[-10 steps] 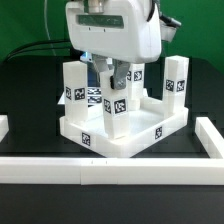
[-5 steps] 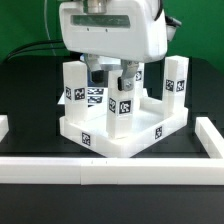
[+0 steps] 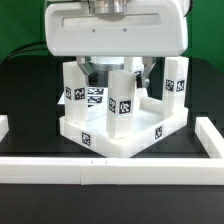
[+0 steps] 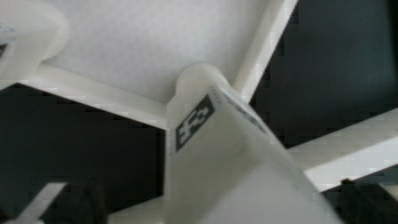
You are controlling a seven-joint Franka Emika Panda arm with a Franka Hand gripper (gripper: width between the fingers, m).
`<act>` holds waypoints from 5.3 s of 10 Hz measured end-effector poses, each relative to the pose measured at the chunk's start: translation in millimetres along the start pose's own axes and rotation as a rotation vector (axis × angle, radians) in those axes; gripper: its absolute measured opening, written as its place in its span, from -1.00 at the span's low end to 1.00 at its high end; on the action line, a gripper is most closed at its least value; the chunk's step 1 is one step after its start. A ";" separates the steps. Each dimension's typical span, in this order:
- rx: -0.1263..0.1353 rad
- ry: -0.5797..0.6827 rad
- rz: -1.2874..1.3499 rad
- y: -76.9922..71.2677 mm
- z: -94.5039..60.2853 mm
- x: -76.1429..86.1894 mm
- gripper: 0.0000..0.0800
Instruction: Assemble desk
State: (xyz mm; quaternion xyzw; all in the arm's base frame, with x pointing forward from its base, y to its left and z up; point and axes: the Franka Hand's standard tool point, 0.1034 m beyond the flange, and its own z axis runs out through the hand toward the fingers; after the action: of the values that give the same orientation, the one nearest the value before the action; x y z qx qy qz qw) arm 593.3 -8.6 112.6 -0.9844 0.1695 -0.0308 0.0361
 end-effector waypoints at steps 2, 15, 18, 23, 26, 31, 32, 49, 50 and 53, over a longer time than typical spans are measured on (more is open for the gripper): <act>-0.009 -0.001 -0.148 -3.7 -0.4 -0.3 0.62; -0.056 0.010 -0.540 3.6 1.1 2.1 -0.28; -0.041 0.021 -0.234 4.8 2.6 4.0 -0.28; -0.016 0.027 0.352 -7.0 4.4 0.0 -0.28; -0.007 0.036 0.719 -26.0 6.2 -3.1 -0.28; 0.014 0.027 0.950 -30.6 6.8 -4.4 -0.28; 0.013 0.028 0.921 -30.3 6.7 -4.2 0.19; -0.026 0.007 -0.396 -33.8 1.7 -1.4 0.28; -0.026 0.007 -0.396 -33.8 1.8 -1.4 -0.07; -0.026 0.007 -0.368 -33.7 1.9 -1.5 -0.28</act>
Offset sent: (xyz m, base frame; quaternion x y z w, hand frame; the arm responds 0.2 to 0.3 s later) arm -0.0053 -0.0014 -0.0023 -0.0132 0.0136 -0.1420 0.9897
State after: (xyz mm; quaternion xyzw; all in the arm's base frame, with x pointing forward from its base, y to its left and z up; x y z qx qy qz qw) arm 603.3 23.7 113.4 -0.9991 -0.0131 -0.0379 0.0164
